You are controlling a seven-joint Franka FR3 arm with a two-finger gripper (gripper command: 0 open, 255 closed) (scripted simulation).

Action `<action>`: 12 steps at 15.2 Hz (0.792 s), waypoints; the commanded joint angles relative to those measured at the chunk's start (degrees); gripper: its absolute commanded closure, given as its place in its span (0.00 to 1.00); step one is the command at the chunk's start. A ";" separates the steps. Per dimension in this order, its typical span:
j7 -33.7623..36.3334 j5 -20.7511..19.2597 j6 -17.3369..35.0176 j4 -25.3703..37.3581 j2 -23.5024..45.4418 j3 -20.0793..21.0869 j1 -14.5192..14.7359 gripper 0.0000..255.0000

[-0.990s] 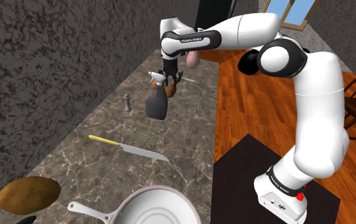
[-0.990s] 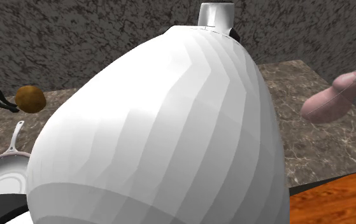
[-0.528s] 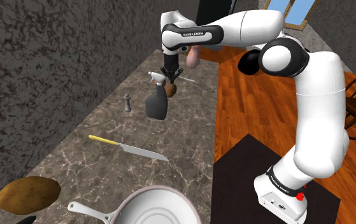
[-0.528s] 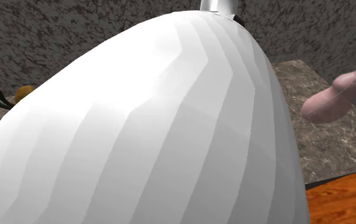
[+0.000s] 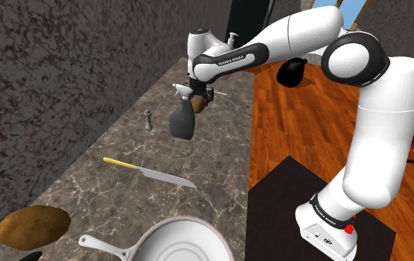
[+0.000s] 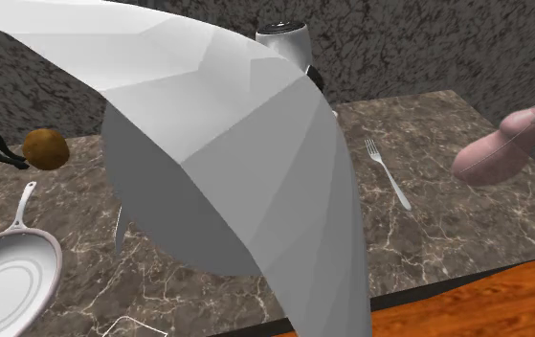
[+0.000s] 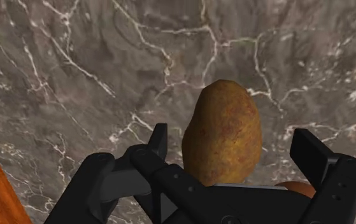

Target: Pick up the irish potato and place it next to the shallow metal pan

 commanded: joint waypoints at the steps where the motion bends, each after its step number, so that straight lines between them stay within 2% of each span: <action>1: 0.24 -0.42 1.70 -0.95 0.47 -0.19 -0.06 0.00; 4: 0.56 -0.94 3.74 -1.61 1.87 -0.52 -0.14 0.00; 12: 0.56 -0.94 3.73 -1.60 1.87 -0.52 -0.14 0.00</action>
